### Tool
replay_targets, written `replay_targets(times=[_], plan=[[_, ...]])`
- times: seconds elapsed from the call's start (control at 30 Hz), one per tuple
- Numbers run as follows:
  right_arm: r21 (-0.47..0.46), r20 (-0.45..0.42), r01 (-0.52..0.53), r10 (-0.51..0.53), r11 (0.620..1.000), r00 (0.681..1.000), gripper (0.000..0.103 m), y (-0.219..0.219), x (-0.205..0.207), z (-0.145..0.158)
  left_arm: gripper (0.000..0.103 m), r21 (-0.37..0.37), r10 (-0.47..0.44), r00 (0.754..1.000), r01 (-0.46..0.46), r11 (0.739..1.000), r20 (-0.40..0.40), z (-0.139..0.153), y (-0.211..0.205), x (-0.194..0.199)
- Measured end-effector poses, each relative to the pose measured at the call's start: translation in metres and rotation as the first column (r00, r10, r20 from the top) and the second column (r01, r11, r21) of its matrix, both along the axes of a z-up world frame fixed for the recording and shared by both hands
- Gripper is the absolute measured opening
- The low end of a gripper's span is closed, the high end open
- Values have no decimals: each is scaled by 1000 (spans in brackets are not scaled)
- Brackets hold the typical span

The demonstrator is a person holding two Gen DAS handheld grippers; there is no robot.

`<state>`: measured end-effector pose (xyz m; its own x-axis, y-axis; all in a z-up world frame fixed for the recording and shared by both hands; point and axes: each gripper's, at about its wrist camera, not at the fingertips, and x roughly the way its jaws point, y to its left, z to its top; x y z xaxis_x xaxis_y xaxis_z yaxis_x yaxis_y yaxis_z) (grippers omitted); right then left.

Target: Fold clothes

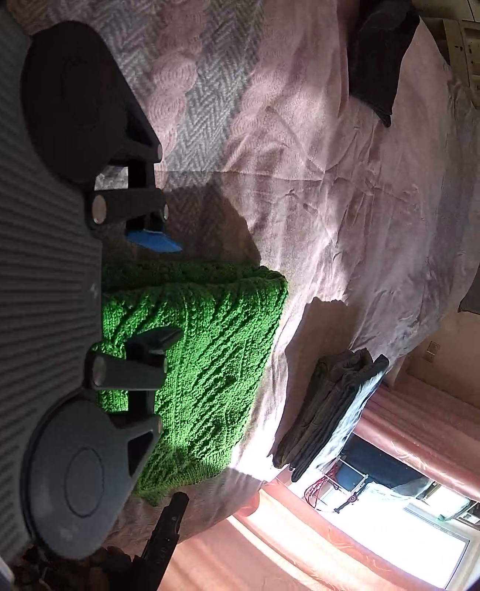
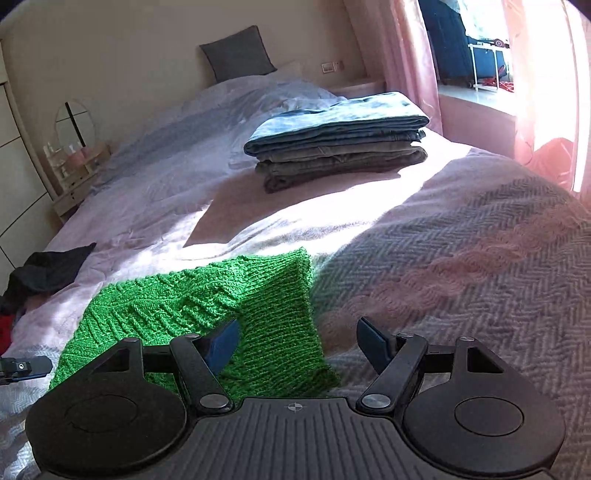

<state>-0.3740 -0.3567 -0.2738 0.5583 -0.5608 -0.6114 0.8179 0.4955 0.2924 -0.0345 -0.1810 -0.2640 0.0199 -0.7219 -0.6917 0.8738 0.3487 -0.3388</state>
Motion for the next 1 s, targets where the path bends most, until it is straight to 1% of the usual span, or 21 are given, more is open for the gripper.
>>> replay_targets(times=[0.07, 0.13, 0.2, 0.27, 0.33, 0.43, 0.47, 0.5, 0.53, 0.57, 0.6, 0.63, 0.67, 0.7, 0.73, 0.77, 0.8, 0.83, 0.9, 0.93, 1.0], plan=[[-7, 3, -5, 5, 1000, 1000, 74, -1, 1, 2, 39, -8, 0, 1000, 0, 1000, -3, 1, -4, 2], [-16, 2, -16, 16, 1000, 1000, 74, -1, 5, 4, 43, -26, 13, 999, -14, 1000, -35, -1, -8, 8], [-36, -11, -38, 38, 999, 999, 73, 0, 11, 5, 46, -35, 46, 989, -51, 998, -137, -10, -13, 23], [-64, -29, -67, 65, 996, 997, 60, 4, 19, 5, 46, -33, 79, 964, -91, 995, -255, -21, -19, 38], [-67, -39, -89, 87, 994, 995, 60, 4, 25, 1, 46, -18, 108, 925, -122, 992, -365, -37, -25, 49], [-66, -51, -111, 108, 992, 993, 52, 2, 31, -10, 44, -15, 118, 874, -142, 990, -471, -55, -32, 55], [-58, -57, -117, 114, 991, 992, 50, 1, 33, -15, 39, -20, 118, 861, -147, 989, -495, -59, -33, 56], [-50, -65, -123, 120, 991, 991, 50, 1, 34, -19, 15, -41, 101, 855, -141, 989, -509, -62, -32, 57], [-42, -81, -128, 124, 991, 989, 49, 1, 34, -25, 11, -71, 75, 857, -128, 989, -510, -62, -30, 56], [-37, -105, -127, 122, 991, 987, 49, 2, 35, -31, 10, -96, 47, 890, -102, 990, -454, -59, -28, 51], [-34, -117, -124, 119, 992, 986, 49, 3, 34, -35, 9, -115, 13, 937, -56, 992, -349, -53, -25, 42], [-30, -118, -122, 117, 992, 986, 49, 4, 33, -38, 9, -129, -23, 971, -8, 992, -238, -47, -23, 33], [-25, -119, -119, 115, 993, 986, 49, 5, 31, -42, 10, -122, -65, 994, 54, 991, -92, -44, -22, 19], [-20, -120, -116, 113, 993, 986, 49, 6, 29, -45, 11, -89, -118, 989, 126, 988, 88, -44, -22, 1], [-21, -125, -117, 113, 993, 986, 49, 7, 29, -47, 12, -61, -149, 969, 164, 985, 195, -45, -23, -11], [-32, -137, -122, 117, 992, 984, 49, 9, 30, -46, 12, -48, -156, 961, 171, 984, 228, -47, -25, -17], [-40, -149, -126, 119, 991, 982, 49, 10, 31, -46, 13, -40, -156, 961, 170, 985, 230, -48, -27, -17], [-43, -158, -129, 121, 991, 980, 49, 10, 33, -45, 15, -42, -146, 971, 157, 987, 191, -47, -29, -11], [-35, -158, -141, 134, 989, 978, 49, 6, 33, -40, 18, -63, -108, 993, 110, 992, 38, -44, -32, 10], [-31, -154, -149, 143, 988, 978, 49, 4, 32, -36, 20, -80, -91, 995, 87, 993, -46, -43, -31, 21], [-20, -117, -148, 145, 989, 983, 49, -3, 28, -28, 28, -122, -64, 977, 39, 992, -203, -42, -29, 41]])
